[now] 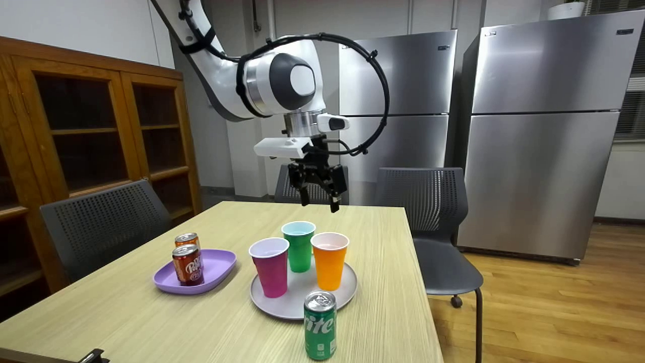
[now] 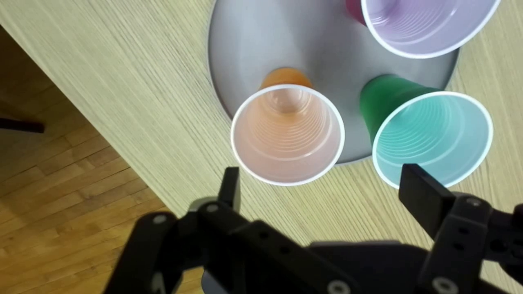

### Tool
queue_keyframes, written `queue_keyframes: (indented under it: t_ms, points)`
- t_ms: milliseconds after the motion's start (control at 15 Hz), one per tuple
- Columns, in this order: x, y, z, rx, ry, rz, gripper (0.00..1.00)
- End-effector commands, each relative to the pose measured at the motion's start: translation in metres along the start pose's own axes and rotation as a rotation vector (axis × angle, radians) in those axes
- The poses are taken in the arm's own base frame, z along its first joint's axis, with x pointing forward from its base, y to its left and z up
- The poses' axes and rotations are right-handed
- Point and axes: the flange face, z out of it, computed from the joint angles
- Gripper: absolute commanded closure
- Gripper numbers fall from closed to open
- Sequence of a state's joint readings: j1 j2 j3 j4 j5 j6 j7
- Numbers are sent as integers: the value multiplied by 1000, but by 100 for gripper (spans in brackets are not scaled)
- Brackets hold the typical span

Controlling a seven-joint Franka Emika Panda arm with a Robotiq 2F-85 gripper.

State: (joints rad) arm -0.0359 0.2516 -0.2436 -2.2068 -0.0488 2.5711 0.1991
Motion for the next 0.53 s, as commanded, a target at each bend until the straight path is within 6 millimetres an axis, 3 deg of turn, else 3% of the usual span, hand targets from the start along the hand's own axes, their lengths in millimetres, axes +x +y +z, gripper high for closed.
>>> queue_keyframes:
  t_ms: [0,467]
  points:
    - [-2,5,-8,0,9,-18,0]
    - [-19,38,-42,33,34,-76,0]
